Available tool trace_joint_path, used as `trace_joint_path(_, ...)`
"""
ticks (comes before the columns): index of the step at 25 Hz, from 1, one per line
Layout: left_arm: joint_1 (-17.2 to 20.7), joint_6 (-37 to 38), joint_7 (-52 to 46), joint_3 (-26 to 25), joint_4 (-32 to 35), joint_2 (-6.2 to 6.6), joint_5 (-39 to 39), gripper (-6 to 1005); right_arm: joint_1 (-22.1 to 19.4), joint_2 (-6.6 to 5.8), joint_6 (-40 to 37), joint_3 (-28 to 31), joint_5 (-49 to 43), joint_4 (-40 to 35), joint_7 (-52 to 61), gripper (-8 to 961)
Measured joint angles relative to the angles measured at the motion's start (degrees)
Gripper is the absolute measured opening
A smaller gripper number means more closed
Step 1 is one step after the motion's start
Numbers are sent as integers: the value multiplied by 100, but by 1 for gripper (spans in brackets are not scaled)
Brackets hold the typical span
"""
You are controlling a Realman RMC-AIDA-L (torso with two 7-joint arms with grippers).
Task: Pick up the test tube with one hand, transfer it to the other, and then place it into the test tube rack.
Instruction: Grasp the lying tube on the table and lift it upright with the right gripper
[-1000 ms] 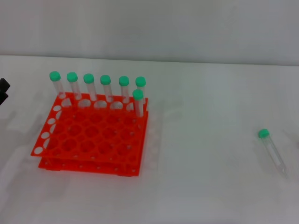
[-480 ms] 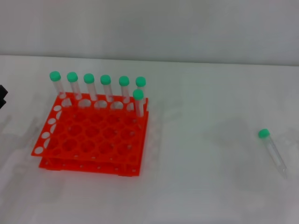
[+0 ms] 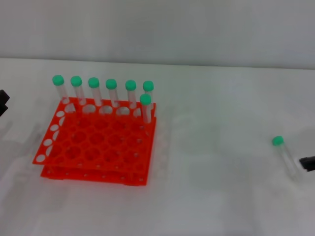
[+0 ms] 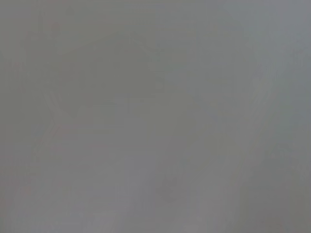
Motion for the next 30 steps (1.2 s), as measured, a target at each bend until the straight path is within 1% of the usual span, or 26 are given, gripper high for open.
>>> trace_joint_path(3, 9, -6, 11, 0, 0, 2, 15, 861, 172, 8, -150, -527, -171, 84, 314, 870)
trace_joint_path(7, 30, -81, 46, 0, 0, 3, 26, 861, 436, 33, -263, -1019, -383, 253, 639, 869)
trace_joint_path(13, 36, -126, 51, 0, 0, 1, 26, 861, 711, 46, -358, -1288, -556, 781, 820, 869)
trace_joint_path(17, 43, -126, 52, 0, 0, 0, 27, 861, 865, 47, -382, -1359, -760, 1096, 931, 870)
trace_joint_path(25, 43, -126, 53, 0, 0, 0, 38, 861, 1076, 47, -484, -1357, -895, 1598, 1075, 576)
trace_joint_path(30, 38, -120, 53, 0, 0, 0, 42, 861, 1221, 47, -543, -1348, -898, 1922, 1079, 445)
